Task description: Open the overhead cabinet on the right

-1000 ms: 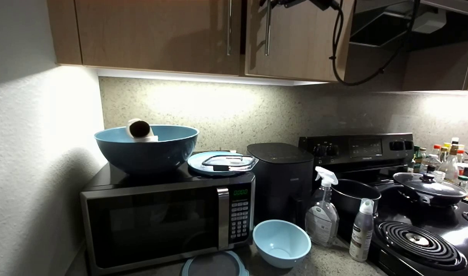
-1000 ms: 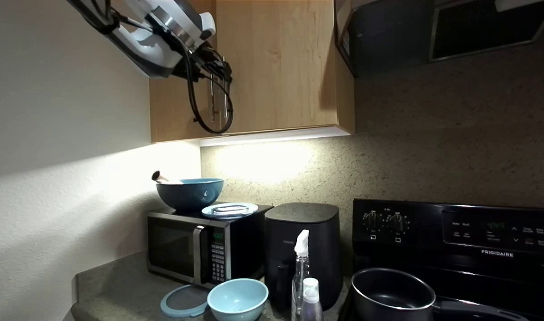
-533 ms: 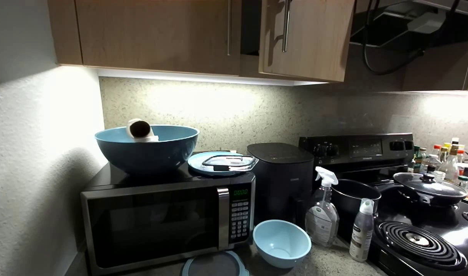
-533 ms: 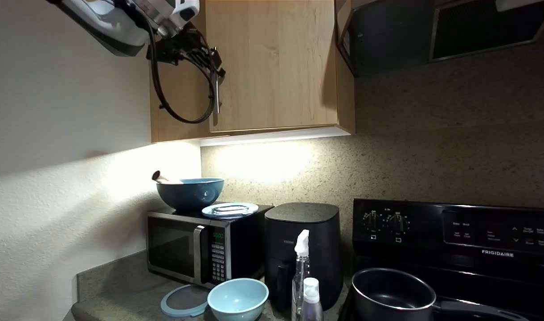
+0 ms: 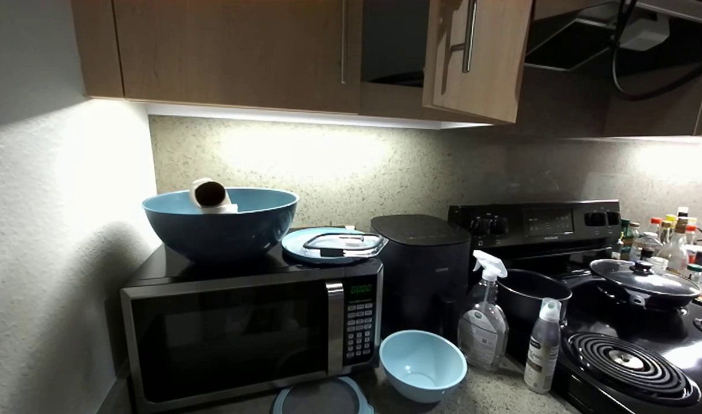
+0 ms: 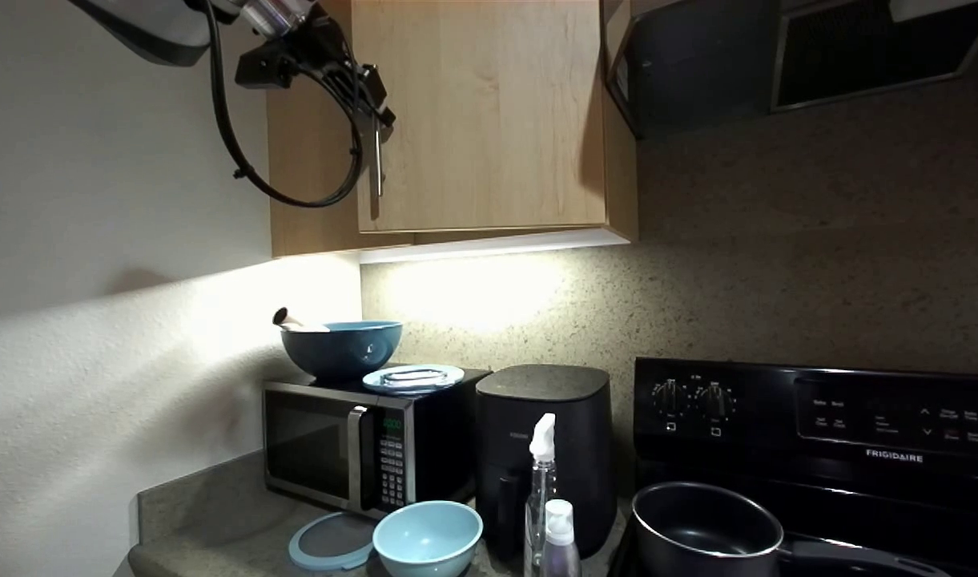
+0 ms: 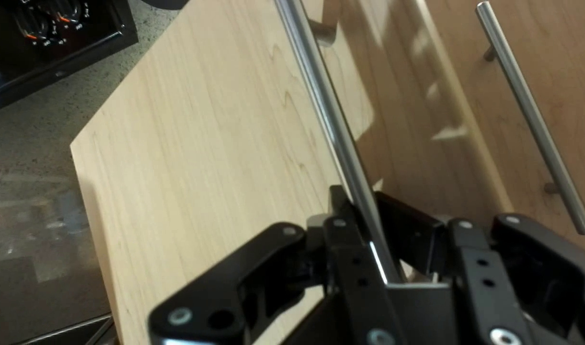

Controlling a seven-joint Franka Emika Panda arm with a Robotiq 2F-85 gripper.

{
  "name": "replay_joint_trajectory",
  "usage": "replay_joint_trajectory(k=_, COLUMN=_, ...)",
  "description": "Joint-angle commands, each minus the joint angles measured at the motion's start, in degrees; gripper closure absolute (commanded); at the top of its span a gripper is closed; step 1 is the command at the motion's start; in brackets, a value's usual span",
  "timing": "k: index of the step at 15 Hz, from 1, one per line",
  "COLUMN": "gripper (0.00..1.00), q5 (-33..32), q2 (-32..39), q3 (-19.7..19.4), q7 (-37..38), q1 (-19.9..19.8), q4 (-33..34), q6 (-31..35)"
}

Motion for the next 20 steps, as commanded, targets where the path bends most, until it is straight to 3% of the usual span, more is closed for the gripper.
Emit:
replay_joint_trajectory(k=1, gripper=0.94, q5=3.59, q2=-8.25, q3=-0.92, q7=-1.61, q1=-2.43, q4=-7.38, q6=-6.26)
replay_joint_trajectory(k=11, gripper=0.94, q5=7.93, q2=-15.8, q3=-1.01, q7=-8.02, q1=-5.15, q4=-13.79, q6=-2.79)
replay_joint_trajectory(k=12, gripper=0.93, q5=10.38, q2=-15.49, q3=-1.81, q7=-9.91, q1=-3.63, q4=-13.24, q6=-3.58)
replay_joint_trajectory(k=13, gripper=0.86, q5=9.34, q2=-9.84, q3=0.44, q7=-11.82, q1=-4.11, q4=-8.81, q6=4.22)
replay_joint_trajectory(k=18, gripper=0.86, q5=11.1, q2=-10.31, q3=0.07, q7=-13.92, q1=-3.96, q4=-9.14, q6=4.13)
replay_joint_trajectory(k=19, gripper=0.94, q5=10.68, q2=-10.33, q3=0.5, q7=-13.44, q1=-4.61, q4=-9.24, q6=3.98)
replay_joint_trajectory(k=20, gripper=0.93, q5=9.55, q2=-10.76, q3=1.23, q7=-12.91, q1=-6.83, q4=-9.56, q6=3.22)
